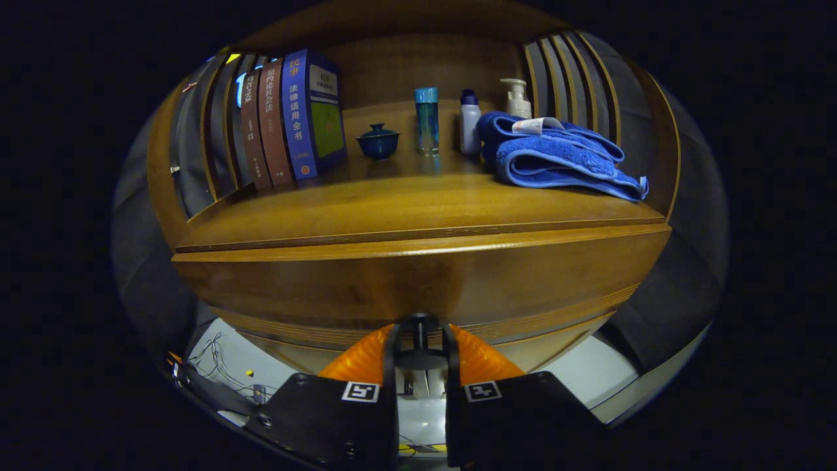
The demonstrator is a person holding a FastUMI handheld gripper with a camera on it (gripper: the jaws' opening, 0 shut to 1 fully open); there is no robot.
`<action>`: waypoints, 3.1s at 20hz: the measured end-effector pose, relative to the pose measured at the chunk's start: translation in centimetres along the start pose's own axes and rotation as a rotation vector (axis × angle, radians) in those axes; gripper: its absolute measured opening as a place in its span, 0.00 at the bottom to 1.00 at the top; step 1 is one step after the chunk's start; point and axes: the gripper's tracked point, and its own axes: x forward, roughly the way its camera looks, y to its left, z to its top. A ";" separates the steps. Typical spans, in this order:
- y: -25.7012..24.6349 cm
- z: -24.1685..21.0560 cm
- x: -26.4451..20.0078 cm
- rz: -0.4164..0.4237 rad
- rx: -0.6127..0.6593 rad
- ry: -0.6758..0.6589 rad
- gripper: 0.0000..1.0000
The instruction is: Pull open the drawer, take out the items inside it, and place them on the countertop above the cabinet.
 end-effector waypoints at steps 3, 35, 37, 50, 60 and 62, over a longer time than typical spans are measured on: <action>-0.1 -0.8 -1.3 -0.006 -0.028 0.009 0.32; -1.6 -10.3 -14.6 -0.006 0.003 0.110 0.32; -1.5 -10.4 -14.7 0.001 0.011 0.112 0.40; -0.8 -2.8 -21.4 0.028 0.050 0.012 1.00; 0.9 4.6 -11.6 0.017 -0.025 0.136 1.00; 1.1 4.1 -9.0 0.007 -0.043 0.202 1.00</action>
